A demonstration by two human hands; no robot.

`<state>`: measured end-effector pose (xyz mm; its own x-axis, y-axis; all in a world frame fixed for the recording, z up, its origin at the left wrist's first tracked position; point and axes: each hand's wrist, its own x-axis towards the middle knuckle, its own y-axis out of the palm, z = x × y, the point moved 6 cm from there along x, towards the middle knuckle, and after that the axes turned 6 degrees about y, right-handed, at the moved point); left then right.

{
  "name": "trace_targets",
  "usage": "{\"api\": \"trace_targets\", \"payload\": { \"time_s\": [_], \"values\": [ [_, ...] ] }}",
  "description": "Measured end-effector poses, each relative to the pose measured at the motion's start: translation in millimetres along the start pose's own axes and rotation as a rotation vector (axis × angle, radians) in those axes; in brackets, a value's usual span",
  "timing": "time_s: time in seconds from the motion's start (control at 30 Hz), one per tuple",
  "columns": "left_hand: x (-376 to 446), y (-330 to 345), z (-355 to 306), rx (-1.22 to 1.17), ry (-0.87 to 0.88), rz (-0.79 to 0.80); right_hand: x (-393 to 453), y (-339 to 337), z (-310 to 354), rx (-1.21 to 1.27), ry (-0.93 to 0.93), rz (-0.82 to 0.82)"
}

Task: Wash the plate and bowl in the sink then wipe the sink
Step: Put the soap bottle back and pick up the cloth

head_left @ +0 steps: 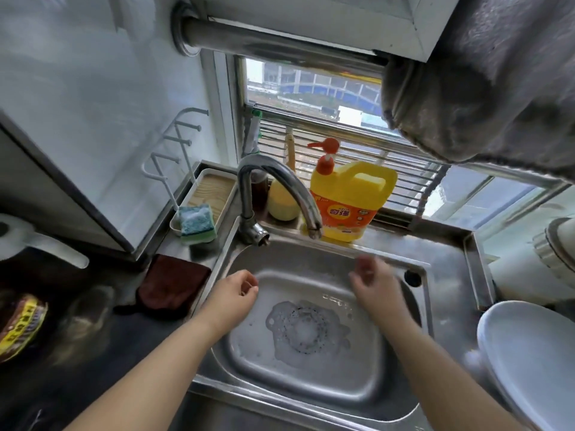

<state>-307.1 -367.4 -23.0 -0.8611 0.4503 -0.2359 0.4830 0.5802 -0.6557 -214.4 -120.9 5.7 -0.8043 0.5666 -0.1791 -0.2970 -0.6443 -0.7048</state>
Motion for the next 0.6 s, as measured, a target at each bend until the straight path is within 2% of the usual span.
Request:
{"api": "trace_targets", "payload": {
  "time_s": [0.07,0.17,0.3,0.43,0.6],
  "values": [
    [-8.8,-8.1,19.5,-0.023,-0.075,-0.065,-16.1,42.1,-11.1,-0.027,0.113,0.177],
    [-21.6,-26.2,51.3,-0.067,-0.194,-0.183,-30.7,94.3,4.5,-0.023,0.163,0.320],
    [-36.0,-50.3,82.1,-0.084,-0.238,-0.245,-33.9,154.3,67.8,-0.055,0.009,0.420],
    [-50.7,-75.1,108.8,-0.064,-0.284,-0.305,-33.4,210.1,130.2,-0.113,-0.191,0.431],
    [-66.2,-94.9,146.6,-0.182,-0.322,-0.354,-39.7,263.5,169.8,-0.400,-0.438,0.389]
  ]
}}
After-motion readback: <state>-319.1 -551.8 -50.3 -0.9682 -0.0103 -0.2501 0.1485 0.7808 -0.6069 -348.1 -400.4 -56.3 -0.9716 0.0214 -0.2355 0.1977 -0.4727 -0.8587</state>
